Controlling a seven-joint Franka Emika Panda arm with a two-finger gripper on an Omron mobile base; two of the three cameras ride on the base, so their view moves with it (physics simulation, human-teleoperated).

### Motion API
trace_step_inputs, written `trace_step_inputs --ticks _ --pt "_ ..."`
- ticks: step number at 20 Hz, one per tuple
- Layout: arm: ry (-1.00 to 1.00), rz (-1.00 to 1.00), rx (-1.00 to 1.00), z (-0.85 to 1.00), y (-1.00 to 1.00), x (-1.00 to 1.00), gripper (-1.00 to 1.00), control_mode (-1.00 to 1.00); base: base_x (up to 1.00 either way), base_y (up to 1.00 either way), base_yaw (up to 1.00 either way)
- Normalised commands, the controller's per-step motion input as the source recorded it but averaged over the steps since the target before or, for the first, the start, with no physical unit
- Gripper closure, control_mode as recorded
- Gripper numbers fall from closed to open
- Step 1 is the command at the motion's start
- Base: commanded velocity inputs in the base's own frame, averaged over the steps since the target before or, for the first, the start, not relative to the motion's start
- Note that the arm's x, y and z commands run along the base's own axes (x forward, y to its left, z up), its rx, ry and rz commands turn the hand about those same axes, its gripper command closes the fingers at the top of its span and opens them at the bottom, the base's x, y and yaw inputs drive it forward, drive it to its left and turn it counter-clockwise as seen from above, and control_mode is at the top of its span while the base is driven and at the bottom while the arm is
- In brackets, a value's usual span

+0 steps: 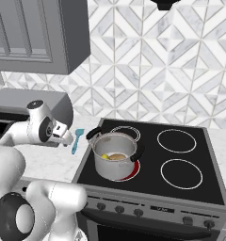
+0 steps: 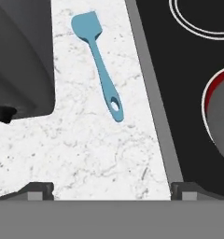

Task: Put the sweet potato and cucumber in the pot. Retrieve the spatula and lightly stir the vegetables in the pot.

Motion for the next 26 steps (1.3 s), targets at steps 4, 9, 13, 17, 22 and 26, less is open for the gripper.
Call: trace_step_inputs --ticks 4,9,13,17,22,26 --pt "0.0 0.13 0.0 -0.36 -0.1 0.31 -1.0 -1.0 0.0 0.0 0.0" --pt "0.0 0.1 0.0 -0.42 -0.09 0.21 -1.0 -1.0 0.0 0.0 0.0" --pt "0.0 0.06 0.0 -0.28 0.0 0.16 -1.0 -1.0 0.0 0.0 0.0" --pt "0.0 0.02 0.0 -0.15 -0.01 0.34 -1.0 -1.0 0.0 0.0 0.0" --pt "0.0 0.0 0.0 -0.2 -0.01 0.33 -1.0 -1.0 0.0 0.0 0.0" --pt "0.0 0.0 0.0 -0.23 0.0 0.32 -1.0 -1.0 0.0 0.0 0.0"
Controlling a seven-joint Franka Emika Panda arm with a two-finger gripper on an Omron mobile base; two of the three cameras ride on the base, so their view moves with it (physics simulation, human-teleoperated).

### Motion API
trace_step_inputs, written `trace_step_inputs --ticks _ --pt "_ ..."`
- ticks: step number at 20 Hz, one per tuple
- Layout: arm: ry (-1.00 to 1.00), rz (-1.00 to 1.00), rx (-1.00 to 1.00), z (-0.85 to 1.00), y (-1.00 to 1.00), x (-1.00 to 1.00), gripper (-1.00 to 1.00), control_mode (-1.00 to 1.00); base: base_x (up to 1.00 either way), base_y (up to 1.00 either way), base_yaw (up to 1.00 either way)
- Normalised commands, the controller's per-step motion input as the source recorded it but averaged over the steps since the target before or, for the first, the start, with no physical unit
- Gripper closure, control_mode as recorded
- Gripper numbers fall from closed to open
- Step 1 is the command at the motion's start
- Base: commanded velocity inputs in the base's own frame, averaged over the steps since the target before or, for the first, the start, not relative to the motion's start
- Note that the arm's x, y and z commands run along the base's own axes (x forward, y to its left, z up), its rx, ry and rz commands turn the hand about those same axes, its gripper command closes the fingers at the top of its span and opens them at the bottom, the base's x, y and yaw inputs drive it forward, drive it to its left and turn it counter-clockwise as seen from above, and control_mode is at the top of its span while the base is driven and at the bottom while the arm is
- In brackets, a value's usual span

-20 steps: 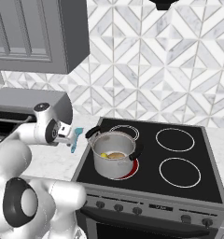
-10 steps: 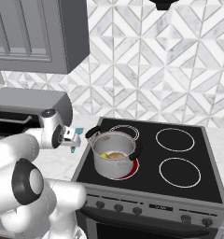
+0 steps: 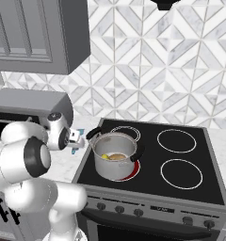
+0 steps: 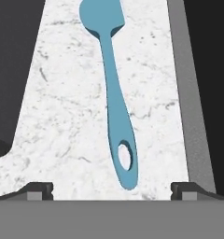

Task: Put the sweet potato and cucumber in the pot. Retrieve the spatula and lightly stir the vegetables in the pot.

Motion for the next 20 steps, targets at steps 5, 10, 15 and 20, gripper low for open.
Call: trace_step_inputs --ticks 5,10,15,20 --pt "0.0 0.0 0.0 -0.25 0.0 0.39 -1.0 -1.0 0.0 0.0 0.0" --pt "0.0 0.0 0.0 -0.26 0.0 0.26 -1.0 -1.0 0.0 0.0 0.0" --pt "0.03 0.0 0.0 -0.3 0.0 0.21 -1.0 -1.0 0.0 0.0 0.0" --pt "0.06 0.0 0.0 -0.32 0.0 0.04 -1.0 -1.0 0.0 0.0 0.0"
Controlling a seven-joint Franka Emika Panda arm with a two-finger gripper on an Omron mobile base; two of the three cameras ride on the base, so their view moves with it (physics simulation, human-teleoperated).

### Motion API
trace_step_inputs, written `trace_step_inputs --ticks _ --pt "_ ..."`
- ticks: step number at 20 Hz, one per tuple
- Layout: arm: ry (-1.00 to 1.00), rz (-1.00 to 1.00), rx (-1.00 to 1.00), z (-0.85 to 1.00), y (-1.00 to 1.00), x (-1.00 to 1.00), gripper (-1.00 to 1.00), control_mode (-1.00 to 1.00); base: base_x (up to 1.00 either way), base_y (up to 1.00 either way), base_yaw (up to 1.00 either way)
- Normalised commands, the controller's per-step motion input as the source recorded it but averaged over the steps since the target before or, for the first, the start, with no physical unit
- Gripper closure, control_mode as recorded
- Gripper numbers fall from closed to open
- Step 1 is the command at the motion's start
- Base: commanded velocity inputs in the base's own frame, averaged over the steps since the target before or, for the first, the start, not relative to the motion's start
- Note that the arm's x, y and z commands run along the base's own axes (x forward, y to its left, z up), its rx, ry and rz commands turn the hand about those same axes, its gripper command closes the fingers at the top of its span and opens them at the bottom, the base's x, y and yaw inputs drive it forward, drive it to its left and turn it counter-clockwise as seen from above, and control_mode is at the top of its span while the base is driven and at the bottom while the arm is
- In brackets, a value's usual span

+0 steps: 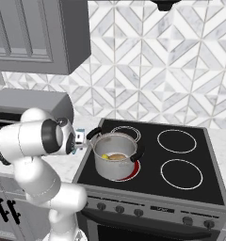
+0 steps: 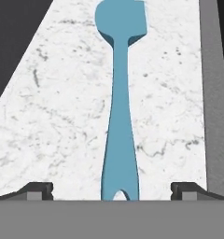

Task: Put the sweet potato and cucumber in the pot. Retrieve the spatula and lightly stir the vegetables in the pot.

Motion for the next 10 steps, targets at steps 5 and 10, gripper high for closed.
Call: trace_step_inputs --ticks 5,10 --pt "0.07 0.0 -0.02 -0.38 0.11 0.0 -1.0 -1.0 0.0 0.0 0.0" --pt "0.01 0.0 -0.02 -0.22 0.0 0.12 -1.0 -1.0 0.0 0.0 0.0"
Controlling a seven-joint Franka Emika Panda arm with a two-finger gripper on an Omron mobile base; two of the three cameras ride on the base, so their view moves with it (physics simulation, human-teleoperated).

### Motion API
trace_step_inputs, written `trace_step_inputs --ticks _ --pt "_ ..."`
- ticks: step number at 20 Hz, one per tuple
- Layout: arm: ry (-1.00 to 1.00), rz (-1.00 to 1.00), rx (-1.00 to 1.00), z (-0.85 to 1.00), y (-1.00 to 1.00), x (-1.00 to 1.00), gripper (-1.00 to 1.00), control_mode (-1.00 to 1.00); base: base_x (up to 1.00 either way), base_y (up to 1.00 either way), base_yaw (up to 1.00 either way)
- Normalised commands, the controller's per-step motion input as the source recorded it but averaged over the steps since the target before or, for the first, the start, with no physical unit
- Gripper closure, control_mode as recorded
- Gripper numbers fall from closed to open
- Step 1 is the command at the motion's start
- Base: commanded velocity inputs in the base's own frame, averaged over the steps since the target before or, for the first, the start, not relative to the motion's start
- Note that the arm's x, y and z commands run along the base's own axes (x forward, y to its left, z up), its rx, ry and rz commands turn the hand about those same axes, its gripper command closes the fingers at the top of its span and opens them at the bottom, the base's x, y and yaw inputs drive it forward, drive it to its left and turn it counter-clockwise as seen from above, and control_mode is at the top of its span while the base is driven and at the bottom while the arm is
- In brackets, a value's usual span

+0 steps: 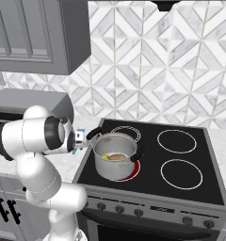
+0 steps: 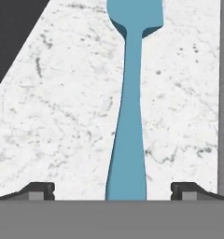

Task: Put the sweet potato and cucumber in the pot. Retrieve the spatula and lightly stir the vegetables in the pot.

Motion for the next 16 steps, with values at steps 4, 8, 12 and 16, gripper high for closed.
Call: trace_step_inputs --ticks 4,8,12,16 --pt "0.01 0.0 0.0 -0.22 0.0 0.01 1.0 -1.0 0.0 0.0 0.0" --pt "0.01 0.0 0.0 -0.08 -0.01 -0.04 1.0 -1.0 0.0 0.0 0.0" --pt "0.0 0.0 0.0 0.0 -0.01 -0.17 1.0 -1.0 0.0 0.0 0.0" --pt "0.0 0.0 0.0 0.08 0.0 -0.36 1.0 -1.0 0.0 0.0 0.0"
